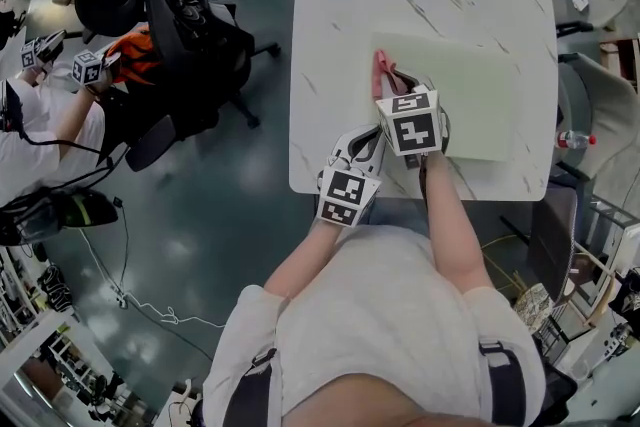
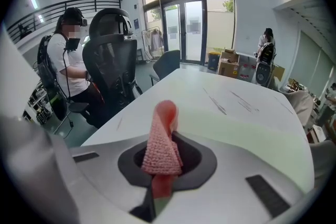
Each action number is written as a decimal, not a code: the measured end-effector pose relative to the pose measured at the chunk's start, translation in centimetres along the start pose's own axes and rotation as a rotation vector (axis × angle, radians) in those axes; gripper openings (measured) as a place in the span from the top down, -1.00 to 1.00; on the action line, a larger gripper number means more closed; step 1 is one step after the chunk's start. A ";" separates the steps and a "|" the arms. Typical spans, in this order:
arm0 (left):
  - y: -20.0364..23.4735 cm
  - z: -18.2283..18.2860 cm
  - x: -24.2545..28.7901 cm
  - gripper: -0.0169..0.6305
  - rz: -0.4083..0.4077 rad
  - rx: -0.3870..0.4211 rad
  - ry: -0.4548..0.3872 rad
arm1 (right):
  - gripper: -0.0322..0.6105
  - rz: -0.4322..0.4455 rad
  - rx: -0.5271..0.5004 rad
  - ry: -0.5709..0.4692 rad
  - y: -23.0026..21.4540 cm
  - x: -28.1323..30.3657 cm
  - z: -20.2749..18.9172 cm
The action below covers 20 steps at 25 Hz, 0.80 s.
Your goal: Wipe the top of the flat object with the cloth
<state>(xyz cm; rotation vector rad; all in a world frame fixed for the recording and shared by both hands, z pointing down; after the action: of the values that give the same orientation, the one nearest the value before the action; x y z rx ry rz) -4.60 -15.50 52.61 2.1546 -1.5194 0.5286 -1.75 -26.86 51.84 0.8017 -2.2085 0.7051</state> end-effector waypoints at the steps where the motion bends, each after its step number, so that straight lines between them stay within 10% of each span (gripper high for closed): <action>1: 0.0 0.0 0.0 0.91 -0.005 -0.002 -0.001 | 0.82 -0.001 0.001 0.000 0.0 0.0 0.0; 20: -0.3 -0.4 -0.6 0.91 0.077 -0.057 -0.014 | 0.82 0.165 0.043 0.035 1.8 -1.8 -3.4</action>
<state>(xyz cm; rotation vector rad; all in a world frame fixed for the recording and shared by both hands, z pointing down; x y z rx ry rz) -4.56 -14.70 52.59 2.0675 -1.6102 0.4906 -0.58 -22.74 52.20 0.6282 -2.2529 0.8420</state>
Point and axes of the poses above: the fingertips, and each gripper's own axes: x forward along the fingers, y to its left, z out of its top, the point moved 4 cm from there along -x, backward along the fingers, and after that the axes turned 15 degrees about z, right-handed, at the moved point
